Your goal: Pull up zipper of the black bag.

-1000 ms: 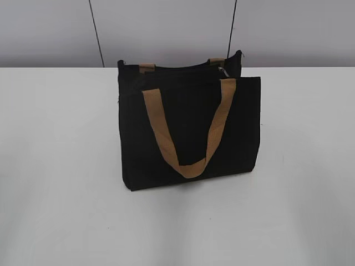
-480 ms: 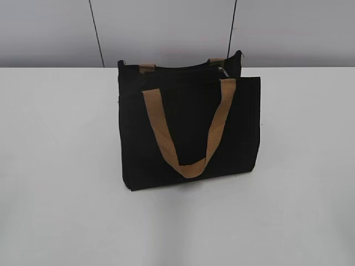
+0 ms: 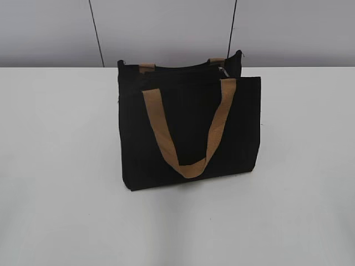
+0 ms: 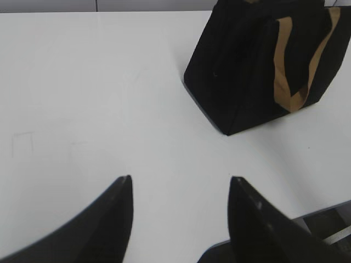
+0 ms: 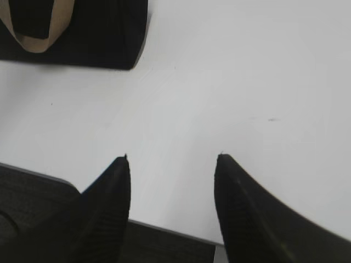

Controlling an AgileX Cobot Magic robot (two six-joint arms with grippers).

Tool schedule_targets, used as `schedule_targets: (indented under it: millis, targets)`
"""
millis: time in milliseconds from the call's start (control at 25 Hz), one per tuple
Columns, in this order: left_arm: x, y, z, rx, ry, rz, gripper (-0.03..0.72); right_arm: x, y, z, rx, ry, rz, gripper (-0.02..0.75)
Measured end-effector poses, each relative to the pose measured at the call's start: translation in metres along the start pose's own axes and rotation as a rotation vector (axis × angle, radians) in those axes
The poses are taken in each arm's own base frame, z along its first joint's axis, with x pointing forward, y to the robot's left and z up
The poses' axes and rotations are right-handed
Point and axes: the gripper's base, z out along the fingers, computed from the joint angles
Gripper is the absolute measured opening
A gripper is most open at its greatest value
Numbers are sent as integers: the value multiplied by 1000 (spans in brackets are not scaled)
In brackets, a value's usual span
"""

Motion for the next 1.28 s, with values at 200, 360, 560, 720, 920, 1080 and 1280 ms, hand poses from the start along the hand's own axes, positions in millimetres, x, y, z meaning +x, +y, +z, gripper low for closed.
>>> schedule_targets:
  millis: [200, 360, 560, 720, 920, 1080, 1280]
  targets:
    - [0, 0, 0, 3, -3, -1, 419, 0, -1, 8, 8, -31, 1, 376]
    - [0, 0, 0, 3, -3, -1, 419, -1, -1, 8, 10, -37, 2, 361]
    - [0, 0, 0, 3, -3, -1, 419, -1, -1, 8, 11, -39, 3, 359]
    - [0, 0, 0, 3, -3, -1, 419, -1, -1, 8, 11, -39, 3, 359]
    - [0, -1, 0, -30, -6, -18, 419, -1, -1, 8, 21, -38, 9, 359]
    - [0, -1, 0, -85, -9, -46, 419, -1, -1, 8, 60, -37, 33, 359]
    - [2, -2, -4, -182, -41, -94, 419, -1, 0, 8, 117, -33, 67, 359]
